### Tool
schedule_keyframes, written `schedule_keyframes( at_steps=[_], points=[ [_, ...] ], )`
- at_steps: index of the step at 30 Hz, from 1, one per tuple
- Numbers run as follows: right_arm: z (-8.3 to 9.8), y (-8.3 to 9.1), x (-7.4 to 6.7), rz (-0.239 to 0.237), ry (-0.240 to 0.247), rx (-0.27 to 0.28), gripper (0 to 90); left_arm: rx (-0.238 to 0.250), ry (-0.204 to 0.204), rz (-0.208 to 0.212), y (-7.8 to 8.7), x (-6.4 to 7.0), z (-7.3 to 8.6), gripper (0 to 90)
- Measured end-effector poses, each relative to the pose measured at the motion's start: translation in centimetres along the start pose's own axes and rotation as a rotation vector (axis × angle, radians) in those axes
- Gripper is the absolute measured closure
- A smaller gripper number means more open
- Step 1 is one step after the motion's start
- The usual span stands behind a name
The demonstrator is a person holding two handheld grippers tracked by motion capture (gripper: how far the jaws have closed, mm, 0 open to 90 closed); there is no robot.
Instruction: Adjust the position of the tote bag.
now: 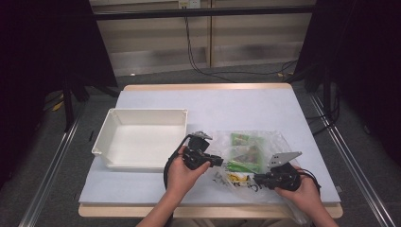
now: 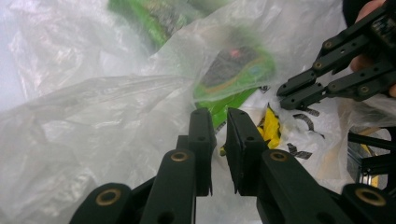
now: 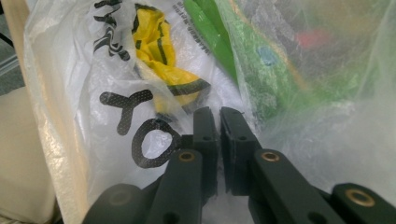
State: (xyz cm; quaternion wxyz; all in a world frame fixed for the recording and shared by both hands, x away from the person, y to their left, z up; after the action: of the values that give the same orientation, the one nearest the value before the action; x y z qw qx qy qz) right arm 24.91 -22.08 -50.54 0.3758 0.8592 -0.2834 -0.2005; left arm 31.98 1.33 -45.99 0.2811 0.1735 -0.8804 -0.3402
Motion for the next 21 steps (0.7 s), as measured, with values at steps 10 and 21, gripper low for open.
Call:
schedule_keyframes(
  at_steps=[10, 21],
  points=[
    [0.1, 0.1, -0.4, -0.001, 0.014, -0.008, 89.3, 0.050, -0.036, 0.038, 0.6, 1.9, -1.2, 74.8],
    [-1.5, 0.8, -1.0, 0.025, 0.026, 0.051, 73.0, -0.045, -0.023, 0.040, -2.4, 1.9, 0.6, 79.5]
  ],
)
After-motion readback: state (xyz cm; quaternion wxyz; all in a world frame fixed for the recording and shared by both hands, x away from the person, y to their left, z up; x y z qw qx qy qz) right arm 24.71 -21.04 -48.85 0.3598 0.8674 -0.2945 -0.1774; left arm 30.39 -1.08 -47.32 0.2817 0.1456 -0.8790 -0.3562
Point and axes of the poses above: each handheld gripper's, and its own axes: y roughly backward along the jaws, z roughly out of its underside, x roughly to its right, the point moved 4 cm from there along -y, roughly forward along the jaws, and after that the axes turned 2 degrees about -x, right-handed, at the moved point
